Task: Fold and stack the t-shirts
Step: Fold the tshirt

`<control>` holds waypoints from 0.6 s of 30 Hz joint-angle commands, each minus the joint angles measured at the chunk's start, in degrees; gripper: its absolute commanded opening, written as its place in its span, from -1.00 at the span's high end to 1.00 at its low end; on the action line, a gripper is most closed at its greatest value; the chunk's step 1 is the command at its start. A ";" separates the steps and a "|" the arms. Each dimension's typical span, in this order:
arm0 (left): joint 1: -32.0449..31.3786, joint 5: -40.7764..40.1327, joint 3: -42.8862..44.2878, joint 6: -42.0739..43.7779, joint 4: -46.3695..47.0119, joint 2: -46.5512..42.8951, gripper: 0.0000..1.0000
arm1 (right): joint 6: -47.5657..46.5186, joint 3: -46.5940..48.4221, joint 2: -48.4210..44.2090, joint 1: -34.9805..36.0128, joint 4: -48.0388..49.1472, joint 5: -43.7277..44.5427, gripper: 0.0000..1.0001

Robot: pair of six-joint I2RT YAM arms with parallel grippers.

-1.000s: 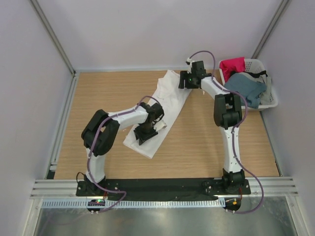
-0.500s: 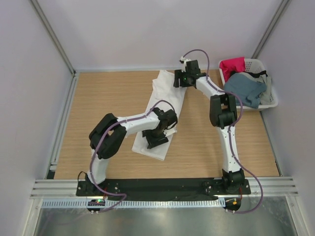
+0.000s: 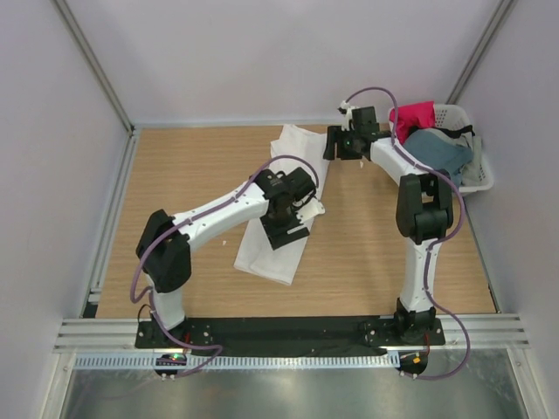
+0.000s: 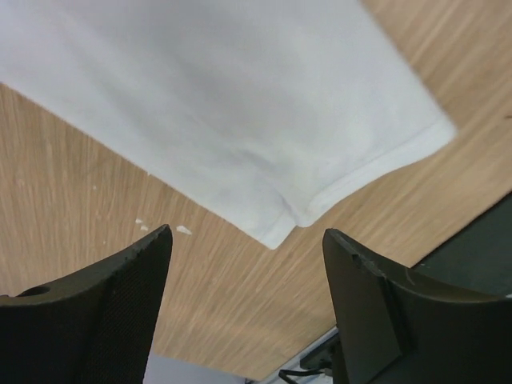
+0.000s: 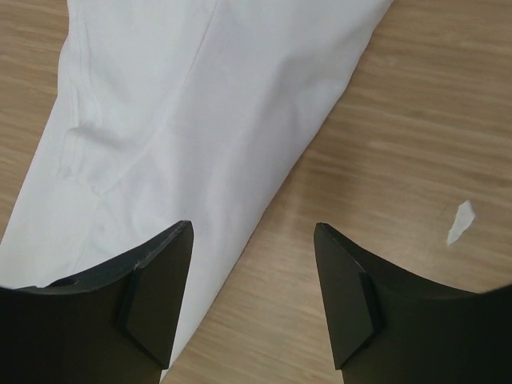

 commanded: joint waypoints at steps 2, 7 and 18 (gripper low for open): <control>-0.30 15.54 4.45 1.85 -4.67 -1.56 -0.70 | 3.86 -7.55 -4.45 0.47 -0.30 -4.62 -0.36; -0.57 21.26 -0.38 1.50 -2.49 -0.59 -0.99 | 4.22 -10.46 -4.89 0.38 0.14 -4.54 -0.36; -0.57 29.44 -4.26 0.97 2.61 7.22 -0.99 | 3.60 -2.83 2.83 -0.68 0.85 -3.83 -0.36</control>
